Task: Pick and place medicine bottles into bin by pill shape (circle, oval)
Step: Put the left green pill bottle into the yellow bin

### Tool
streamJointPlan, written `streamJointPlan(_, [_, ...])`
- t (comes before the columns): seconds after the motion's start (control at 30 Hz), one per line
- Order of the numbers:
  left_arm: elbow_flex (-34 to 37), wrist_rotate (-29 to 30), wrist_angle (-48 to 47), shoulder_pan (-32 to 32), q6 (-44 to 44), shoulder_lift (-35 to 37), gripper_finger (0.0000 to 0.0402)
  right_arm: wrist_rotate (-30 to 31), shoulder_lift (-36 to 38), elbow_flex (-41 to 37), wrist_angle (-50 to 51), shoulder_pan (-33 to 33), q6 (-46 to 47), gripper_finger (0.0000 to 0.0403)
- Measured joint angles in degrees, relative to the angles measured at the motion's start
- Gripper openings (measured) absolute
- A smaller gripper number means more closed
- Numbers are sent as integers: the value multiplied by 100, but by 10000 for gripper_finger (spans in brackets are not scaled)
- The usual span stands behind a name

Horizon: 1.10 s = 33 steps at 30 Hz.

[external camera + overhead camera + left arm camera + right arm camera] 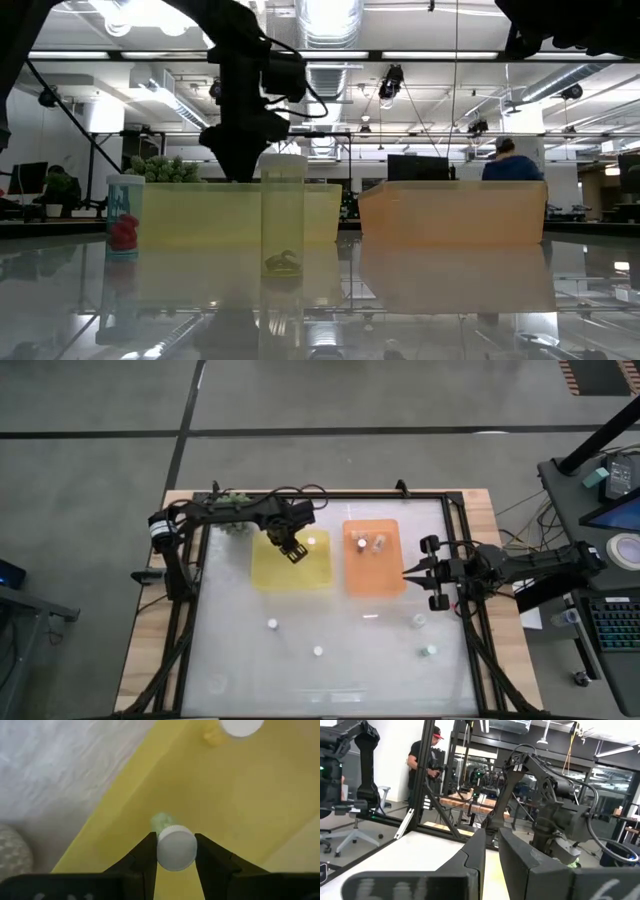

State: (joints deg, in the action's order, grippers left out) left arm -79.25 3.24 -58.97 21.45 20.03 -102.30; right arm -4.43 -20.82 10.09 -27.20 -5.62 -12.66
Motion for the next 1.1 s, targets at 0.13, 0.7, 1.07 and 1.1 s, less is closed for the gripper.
streamJointPlan(0.13, [252,-111,104,25,0,237,93,-1,0,0,53,1,24,43])
streamJointPlan(0.7, [1320,48,593,148,369,1444,93,-2,9,0,76,1,28,43])
streamJointPlan(1.07, [1325,178,656,157,524,1361,93,-2,9,0,76,1,28,43])
streamJointPlan(1.1, [1325,179,693,157,539,1361,93,-2,9,0,76,1,28,43])
